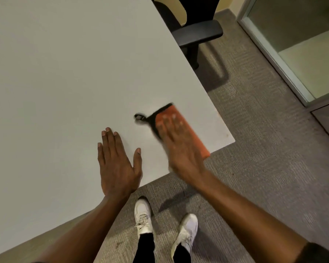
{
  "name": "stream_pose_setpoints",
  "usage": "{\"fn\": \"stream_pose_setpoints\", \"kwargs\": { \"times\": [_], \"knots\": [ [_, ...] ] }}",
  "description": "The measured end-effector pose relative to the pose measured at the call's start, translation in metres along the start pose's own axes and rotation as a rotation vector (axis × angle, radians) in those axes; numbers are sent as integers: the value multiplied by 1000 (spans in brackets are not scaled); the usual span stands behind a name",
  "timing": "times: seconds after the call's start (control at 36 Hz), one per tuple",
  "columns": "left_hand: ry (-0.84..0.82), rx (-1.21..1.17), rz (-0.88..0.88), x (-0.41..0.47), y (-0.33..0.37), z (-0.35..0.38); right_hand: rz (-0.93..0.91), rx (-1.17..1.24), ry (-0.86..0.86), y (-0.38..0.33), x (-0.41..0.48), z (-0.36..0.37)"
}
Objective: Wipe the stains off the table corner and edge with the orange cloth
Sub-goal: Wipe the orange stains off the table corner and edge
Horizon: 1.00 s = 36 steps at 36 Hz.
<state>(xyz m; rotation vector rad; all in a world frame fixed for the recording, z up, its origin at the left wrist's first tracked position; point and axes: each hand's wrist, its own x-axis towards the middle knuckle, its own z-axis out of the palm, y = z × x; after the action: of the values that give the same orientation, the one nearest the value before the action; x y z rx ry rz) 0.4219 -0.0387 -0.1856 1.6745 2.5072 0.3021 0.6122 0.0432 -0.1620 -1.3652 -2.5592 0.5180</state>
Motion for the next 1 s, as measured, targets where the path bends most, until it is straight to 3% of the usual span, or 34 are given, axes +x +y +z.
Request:
{"fn": "stream_pose_setpoints", "kwargs": {
  "times": [0.14,0.36,0.58,0.72,0.89,1.0],
  "knots": [
    [6,1,-7,0,1,0,-98,-52,-68,-10,-3,10],
    [-24,8,-9,-1,1,-4,98,-101,-14,27,87,-18],
    [-28,7,-11,0,2,-5,-77,3,-8,-16,4,12],
    [-15,5,-5,0,1,-4,-105,-73,8,-11,-9,14],
    [-14,6,-1,-1,0,-3,134,-51,70,29,54,-11],
    [-10,3,-12,-1,0,-3,183,-22,76,20,55,-5]
  ]
}}
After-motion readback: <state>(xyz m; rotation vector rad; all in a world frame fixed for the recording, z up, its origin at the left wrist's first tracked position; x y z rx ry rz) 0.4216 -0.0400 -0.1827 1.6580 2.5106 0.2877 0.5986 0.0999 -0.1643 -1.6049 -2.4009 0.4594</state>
